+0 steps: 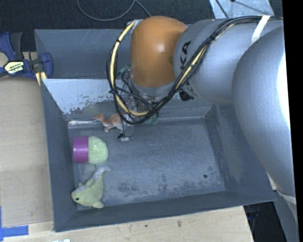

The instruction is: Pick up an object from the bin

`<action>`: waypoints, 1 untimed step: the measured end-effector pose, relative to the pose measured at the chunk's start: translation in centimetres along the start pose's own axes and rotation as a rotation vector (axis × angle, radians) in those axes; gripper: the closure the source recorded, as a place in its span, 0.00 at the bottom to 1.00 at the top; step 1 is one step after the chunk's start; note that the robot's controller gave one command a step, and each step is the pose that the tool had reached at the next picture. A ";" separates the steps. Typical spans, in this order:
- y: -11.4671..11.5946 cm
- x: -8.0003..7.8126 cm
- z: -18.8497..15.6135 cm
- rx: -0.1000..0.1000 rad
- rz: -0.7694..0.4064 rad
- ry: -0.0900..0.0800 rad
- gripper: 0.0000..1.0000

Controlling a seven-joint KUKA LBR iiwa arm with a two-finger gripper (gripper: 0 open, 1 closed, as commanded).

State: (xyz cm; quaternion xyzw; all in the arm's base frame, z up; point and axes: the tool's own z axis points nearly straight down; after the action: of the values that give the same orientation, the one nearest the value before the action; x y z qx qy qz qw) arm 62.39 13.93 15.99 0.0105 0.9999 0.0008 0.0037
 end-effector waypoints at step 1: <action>0.0 -0.1 -0.6 0.000 0.000 -0.002 1.00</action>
Offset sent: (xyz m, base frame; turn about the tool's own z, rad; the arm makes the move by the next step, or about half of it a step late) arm 0.0000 0.0000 0.0183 0.0000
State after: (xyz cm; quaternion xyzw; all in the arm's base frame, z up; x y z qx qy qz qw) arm 62.46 13.93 16.55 0.0103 0.9999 0.0010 0.0046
